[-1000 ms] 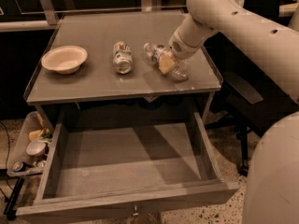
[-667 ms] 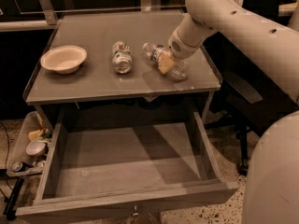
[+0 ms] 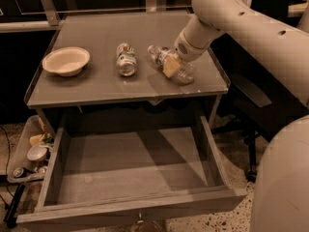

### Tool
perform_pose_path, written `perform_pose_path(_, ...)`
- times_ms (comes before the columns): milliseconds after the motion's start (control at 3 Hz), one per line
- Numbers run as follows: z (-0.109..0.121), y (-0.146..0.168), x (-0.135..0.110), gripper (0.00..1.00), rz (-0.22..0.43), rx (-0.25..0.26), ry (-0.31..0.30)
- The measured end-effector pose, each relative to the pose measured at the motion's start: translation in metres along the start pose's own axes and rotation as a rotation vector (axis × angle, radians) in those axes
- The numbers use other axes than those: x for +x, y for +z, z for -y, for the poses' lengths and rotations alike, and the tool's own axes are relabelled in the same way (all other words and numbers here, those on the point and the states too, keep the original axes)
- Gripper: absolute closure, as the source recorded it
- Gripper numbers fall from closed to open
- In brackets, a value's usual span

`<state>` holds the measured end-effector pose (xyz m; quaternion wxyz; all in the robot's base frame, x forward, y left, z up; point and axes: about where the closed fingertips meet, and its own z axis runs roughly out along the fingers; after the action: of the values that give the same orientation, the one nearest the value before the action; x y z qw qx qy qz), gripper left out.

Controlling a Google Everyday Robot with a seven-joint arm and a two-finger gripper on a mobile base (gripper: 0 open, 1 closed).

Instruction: Pick water bottle from top drawer and place on counter

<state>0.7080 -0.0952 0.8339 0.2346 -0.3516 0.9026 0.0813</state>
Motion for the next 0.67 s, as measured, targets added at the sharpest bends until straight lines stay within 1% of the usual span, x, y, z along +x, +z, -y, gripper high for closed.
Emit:
perform_pose_path(333, 0.0000, 0.0000, 0.0000, 0.12, 0.000, 0.000, 0.000)
perform_pose_path(667, -0.0001, 0.0002, 0.0000, 0.00, 0.000, 0.000, 0.000)
